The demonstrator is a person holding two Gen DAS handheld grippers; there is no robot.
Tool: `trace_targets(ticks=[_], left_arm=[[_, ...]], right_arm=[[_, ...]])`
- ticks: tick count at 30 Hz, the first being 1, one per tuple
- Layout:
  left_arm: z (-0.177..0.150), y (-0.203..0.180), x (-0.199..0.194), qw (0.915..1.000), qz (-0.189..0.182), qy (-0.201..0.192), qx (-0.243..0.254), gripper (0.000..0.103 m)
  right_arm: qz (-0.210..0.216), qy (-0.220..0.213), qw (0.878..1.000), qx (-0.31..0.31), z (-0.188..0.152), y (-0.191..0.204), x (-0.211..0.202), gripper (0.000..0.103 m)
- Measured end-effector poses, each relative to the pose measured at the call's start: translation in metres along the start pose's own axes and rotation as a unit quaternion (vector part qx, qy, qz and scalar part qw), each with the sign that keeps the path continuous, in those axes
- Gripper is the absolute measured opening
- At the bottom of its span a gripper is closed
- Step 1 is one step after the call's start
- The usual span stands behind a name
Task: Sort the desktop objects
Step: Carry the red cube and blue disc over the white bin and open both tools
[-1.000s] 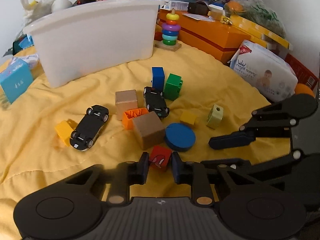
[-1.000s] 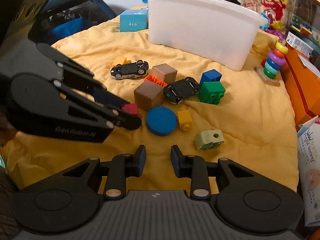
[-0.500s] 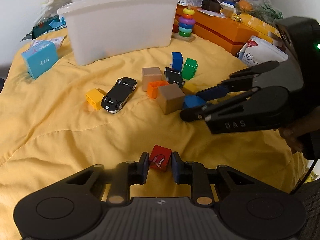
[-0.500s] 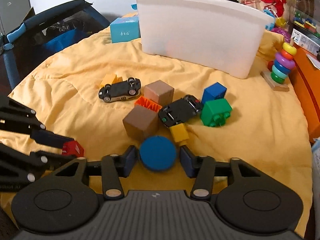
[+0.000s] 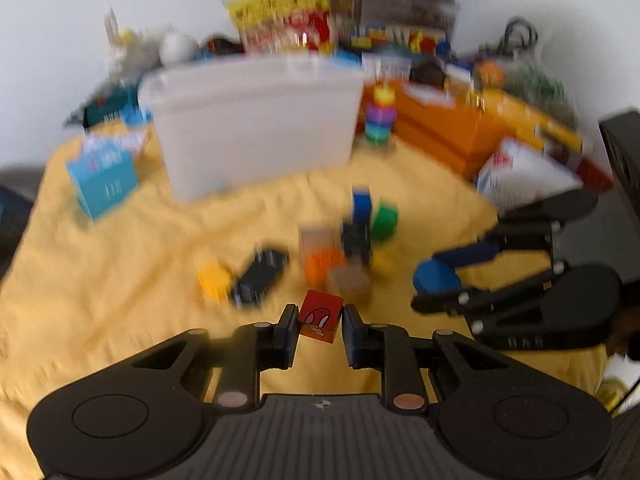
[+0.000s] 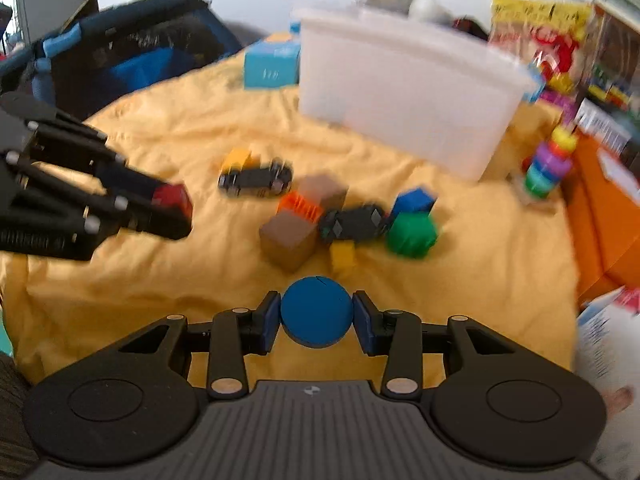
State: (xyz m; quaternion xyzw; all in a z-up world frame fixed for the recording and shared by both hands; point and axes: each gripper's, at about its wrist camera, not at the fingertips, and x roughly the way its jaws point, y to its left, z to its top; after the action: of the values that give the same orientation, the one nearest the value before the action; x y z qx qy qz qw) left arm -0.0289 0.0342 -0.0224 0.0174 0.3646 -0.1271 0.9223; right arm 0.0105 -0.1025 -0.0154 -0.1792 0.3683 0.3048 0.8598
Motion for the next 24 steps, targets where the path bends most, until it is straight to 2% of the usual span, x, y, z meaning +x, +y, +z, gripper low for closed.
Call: trace_targets(ticks=[10, 14, 24], left_arm=[[0.083, 0.007, -0.029, 0.9941, 0.024, -0.101, 0.031, 0.026], [0.11, 0.011, -0.027, 0.9915, 0.03, -0.12, 0.042, 0.026], [0.171, 0.036, -0.002, 0.9856, 0.058, -0.15, 0.052, 0.026]], right_arm=[[-0.001, -0.1, 0.993, 0.06, 0.059, -0.039, -0.044, 0.043], [-0.004, -0.125, 0.99, 0.063, 0.077, -0.052, -0.048, 0.043], [-0.05, -0.186, 0.979, 0.069, 0.136, -0.092, -0.044, 0.043]])
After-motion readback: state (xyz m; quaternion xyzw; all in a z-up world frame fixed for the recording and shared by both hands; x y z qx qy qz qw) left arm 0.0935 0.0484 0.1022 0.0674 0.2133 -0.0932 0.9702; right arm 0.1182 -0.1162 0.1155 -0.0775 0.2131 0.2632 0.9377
